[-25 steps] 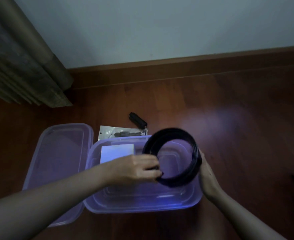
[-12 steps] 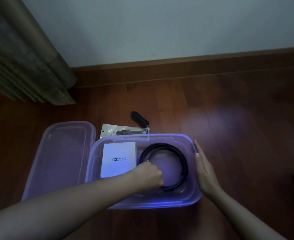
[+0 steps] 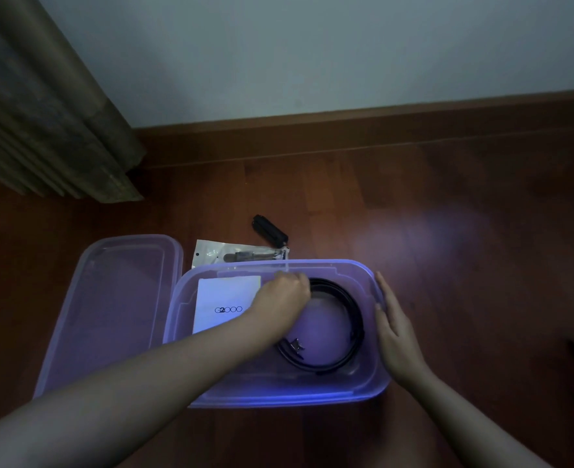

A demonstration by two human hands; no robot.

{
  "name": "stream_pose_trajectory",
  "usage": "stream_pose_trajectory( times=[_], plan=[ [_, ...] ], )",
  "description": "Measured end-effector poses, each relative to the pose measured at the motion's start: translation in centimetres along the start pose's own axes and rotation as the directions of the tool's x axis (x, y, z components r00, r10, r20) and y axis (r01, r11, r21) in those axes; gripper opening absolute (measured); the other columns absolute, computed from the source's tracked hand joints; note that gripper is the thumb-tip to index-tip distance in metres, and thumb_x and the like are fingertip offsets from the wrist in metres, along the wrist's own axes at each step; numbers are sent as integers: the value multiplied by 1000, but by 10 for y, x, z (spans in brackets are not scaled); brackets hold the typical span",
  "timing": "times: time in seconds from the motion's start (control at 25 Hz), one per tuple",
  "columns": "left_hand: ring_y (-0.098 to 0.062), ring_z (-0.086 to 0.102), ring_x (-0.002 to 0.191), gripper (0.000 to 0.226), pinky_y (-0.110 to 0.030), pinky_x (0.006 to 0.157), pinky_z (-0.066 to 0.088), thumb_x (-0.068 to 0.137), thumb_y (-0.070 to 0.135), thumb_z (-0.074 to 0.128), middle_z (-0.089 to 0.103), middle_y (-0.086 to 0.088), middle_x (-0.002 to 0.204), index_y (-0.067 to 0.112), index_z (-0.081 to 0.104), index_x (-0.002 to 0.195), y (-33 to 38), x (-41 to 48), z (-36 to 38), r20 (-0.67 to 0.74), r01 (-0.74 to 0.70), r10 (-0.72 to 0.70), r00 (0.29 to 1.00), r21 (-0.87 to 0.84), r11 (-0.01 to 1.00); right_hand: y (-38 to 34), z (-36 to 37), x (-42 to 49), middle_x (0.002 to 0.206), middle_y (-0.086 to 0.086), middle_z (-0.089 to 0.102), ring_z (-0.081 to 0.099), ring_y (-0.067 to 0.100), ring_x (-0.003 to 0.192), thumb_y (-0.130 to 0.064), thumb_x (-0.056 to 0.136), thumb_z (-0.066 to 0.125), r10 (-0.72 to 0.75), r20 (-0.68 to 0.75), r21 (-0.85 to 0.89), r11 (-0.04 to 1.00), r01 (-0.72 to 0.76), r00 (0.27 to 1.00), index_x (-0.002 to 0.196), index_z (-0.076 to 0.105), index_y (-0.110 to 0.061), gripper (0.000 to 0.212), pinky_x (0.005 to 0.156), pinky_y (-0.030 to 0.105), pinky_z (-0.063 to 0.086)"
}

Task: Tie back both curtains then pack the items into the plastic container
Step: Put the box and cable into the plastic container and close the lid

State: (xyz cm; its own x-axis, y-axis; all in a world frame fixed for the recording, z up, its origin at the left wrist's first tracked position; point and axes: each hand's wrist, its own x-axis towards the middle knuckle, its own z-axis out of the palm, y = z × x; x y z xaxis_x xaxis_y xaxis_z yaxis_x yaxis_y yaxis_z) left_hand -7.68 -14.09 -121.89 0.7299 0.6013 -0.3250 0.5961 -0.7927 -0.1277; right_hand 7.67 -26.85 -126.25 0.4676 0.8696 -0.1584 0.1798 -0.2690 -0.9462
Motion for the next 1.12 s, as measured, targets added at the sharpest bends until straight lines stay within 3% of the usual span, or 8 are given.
stream_pose_trajectory(
  times=[0.08,0.16,0.4,0.6,0.68,0.84,1.0,1.12],
  plan=[
    [-32,63,96,18,-35,69,50,86,1,59,65,-18,102,-1,61,104,2,5,-8,126,108,-97,987,-89,990,-1,0,0,140,-18,33,31,-9,127,-22,85,34,-1,0,-12,1000,1,1000,140,31,-23,55,100,-4,21],
    [-38,59,104,28,-38,72,45,84,-14,45,61,-22,110,-4,59,106,-1,14,-6,191,146,-116,975,-148,978,-4,0,0,141,-17,33,31,-8,128,-22,85,34,5,2,-20,1000,-5,1000,137,30,-28,53,100,-3,21],
    [-39,58,103,26,-39,76,46,92,20,57,61,-23,107,-3,61,104,-9,15,-15,221,203,-143,965,-276,940,-5,0,-2,141,-14,36,33,-7,128,-21,85,34,14,1,-20,1000,-14,1000,137,31,-27,53,101,-2,23],
    [-37,63,89,25,-35,73,47,90,31,55,69,-19,91,9,67,91,-57,49,-53,-144,183,-300,943,-530,828,-5,0,-2,138,-20,36,34,-23,121,-21,84,34,17,-17,-39,999,-17,1000,138,32,-26,54,99,-3,23],
    [-37,59,105,25,-40,86,48,89,12,52,63,-16,114,14,65,111,-79,68,-44,-156,121,-212,965,-453,883,-5,0,-3,137,-22,36,32,-27,119,-20,84,34,5,-19,-59,998,-6,1000,135,32,-30,52,101,-1,24],
    [-37,46,123,46,-46,98,43,89,3,49,42,-13,140,17,49,133,-102,86,-9,172,85,-52,984,-191,978,-10,-1,-2,142,-17,34,33,-10,130,-23,86,33,-12,-27,-138,990,9,1000,136,30,-30,50,112,19,22],
    [-39,56,106,32,-43,83,46,91,11,51,51,-17,117,12,50,123,-97,87,-1,87,91,-77,993,-181,979,-22,-1,-1,144,4,41,28,19,137,-25,85,38,-418,50,-680,651,337,907,137,41,-12,54,114,27,11],
    [-33,55,105,34,-40,79,44,91,25,54,55,-11,115,19,51,124,-98,78,-15,-148,52,-69,987,-113,992,-38,9,0,126,2,59,49,18,118,-21,82,42,-436,181,-638,630,443,882,120,58,-15,42,100,25,34]
  ],
)
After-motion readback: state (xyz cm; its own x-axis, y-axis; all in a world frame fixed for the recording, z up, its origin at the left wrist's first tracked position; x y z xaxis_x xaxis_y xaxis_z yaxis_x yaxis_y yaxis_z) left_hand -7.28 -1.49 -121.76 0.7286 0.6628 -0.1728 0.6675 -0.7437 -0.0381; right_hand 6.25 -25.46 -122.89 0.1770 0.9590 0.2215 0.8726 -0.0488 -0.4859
